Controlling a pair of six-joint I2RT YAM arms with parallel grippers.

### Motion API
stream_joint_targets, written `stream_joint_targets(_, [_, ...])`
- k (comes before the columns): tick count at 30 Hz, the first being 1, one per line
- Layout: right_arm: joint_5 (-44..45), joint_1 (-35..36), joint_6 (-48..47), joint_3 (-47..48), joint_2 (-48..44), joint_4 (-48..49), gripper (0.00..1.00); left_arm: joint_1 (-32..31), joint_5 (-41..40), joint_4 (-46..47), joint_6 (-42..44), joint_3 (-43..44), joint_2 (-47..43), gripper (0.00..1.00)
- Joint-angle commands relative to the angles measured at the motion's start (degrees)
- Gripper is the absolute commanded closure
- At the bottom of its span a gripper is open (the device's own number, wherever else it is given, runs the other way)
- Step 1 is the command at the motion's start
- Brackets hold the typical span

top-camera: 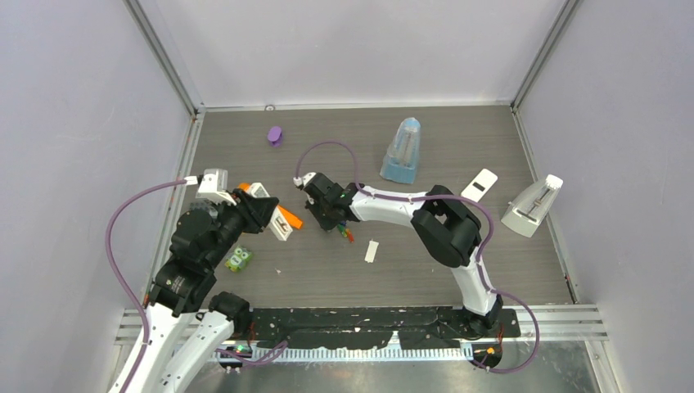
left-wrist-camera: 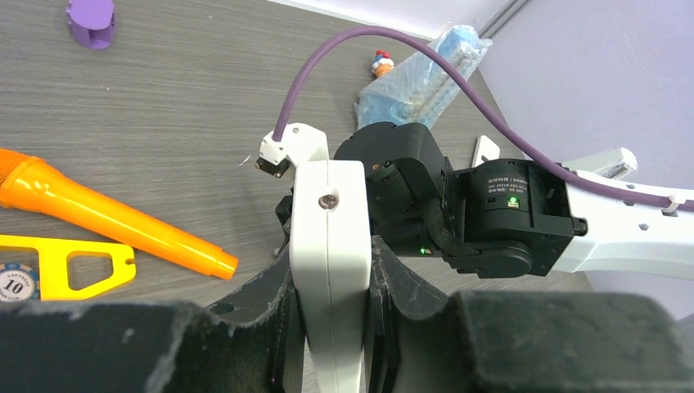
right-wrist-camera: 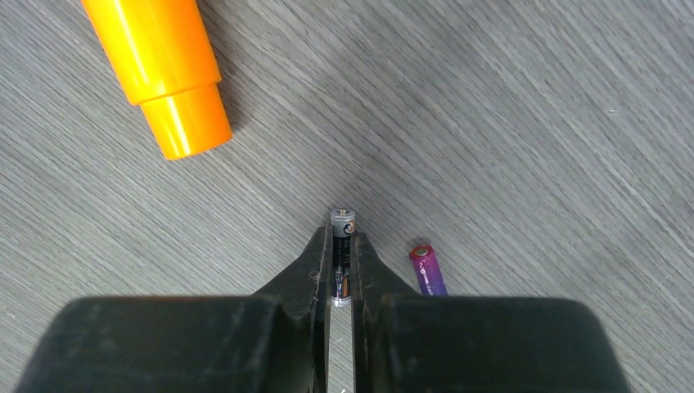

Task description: Load the batteries into the remote control

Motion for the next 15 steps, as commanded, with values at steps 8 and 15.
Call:
stream_joint_targets(8, [2.9, -0.1, 6.8, -7.5, -17.6, 3.5, 0.95, 0.1, 2.9, 6.3, -6.2, -0.5, -1.8, 1.0])
stream_joint_targets(15, [2.3, 0.3, 13.8, -17.1, -40.6, 6.6, 0.94, 0.1, 11.3, 16.4, -15.1, -3.9, 0.0, 1.0])
